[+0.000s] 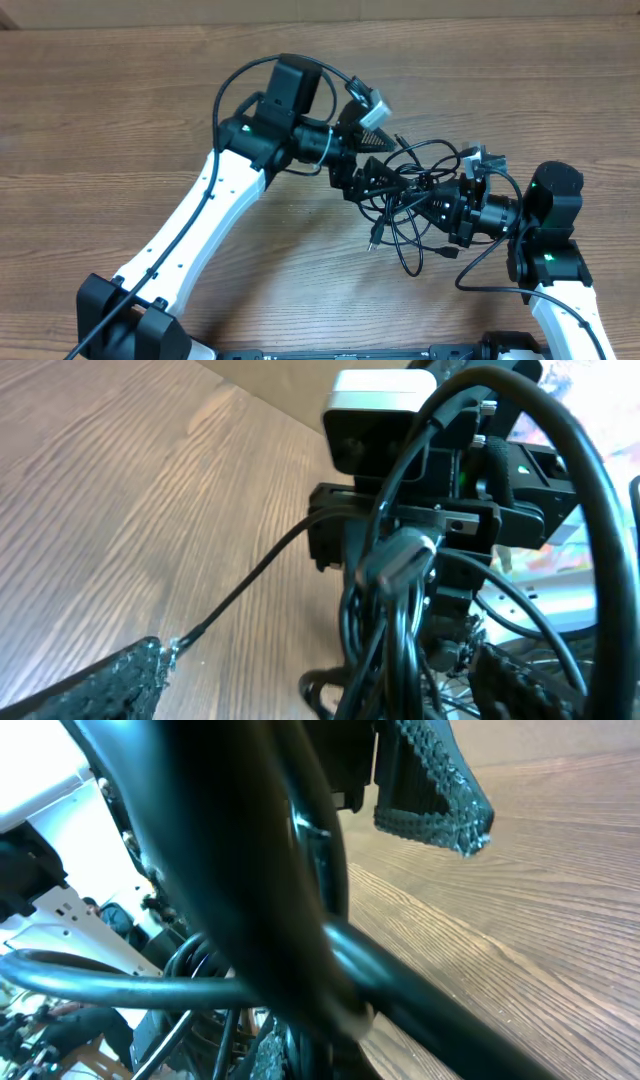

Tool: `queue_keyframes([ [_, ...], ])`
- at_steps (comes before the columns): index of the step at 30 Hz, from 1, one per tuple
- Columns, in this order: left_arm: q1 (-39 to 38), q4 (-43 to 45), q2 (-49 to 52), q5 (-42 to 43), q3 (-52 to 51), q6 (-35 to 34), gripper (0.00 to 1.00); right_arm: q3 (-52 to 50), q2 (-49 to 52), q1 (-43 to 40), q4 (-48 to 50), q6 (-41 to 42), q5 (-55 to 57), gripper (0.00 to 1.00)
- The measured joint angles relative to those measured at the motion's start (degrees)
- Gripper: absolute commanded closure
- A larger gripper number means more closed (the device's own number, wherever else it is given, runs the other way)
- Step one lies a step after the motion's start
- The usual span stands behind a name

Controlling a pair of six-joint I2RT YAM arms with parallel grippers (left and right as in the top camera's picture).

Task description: Untangle cables

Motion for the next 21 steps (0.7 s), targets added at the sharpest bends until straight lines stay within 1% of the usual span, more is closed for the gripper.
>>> queue_keyframes([
  [1, -0.1, 0.1, 0.0, 0.0, 0.0, 0.0, 0.57, 0.0, 0.0, 0.0, 0.0, -0.2, -0.2, 0.96],
  [2, -0.3, 0.2, 0.0, 0.0, 0.0, 0.0, 0.73, 0.0, 0.0, 0.0, 0.0, -0.2, -0.3, 0.96],
  [3, -0.3, 0.2, 0.0, -0.1, 0.0, -0.2, 0.86, 0.0, 0.0, 0.0, 0.0, -0.2, -0.4, 0.96],
  [4, -0.4, 0.2, 0.0, 0.0, 0.0, -0.1, 0.95, 0.0, 0.0, 0.0, 0.0, -0.2, -0.3, 0.96],
  [14, -0.4, 0.2, 0.0, 0.2, 0.0, -0.1, 0.96, 0.0, 0.1, 0.0, -0.2, -0.2, 0.4, 0.96],
  [17, -0.4, 0.1, 0.0, -0.2, 0.0, -0.1, 0.96, 0.0, 0.1, 0.0, -1.8, -0.3, 2.2, 0.96],
  [19, -0.4, 0.1, 0.0, -0.5, 0.0, -0.1, 0.96, 0.0, 0.1, 0.0, -2.5, -0.4, 3.3, 0.9],
  [21, -0.4, -0.2, 0.0, -0.9, 0.0, -0.1, 0.96, 0.0, 0.1, 0.0, -3.7, -0.5, 5.4, 0.89],
])
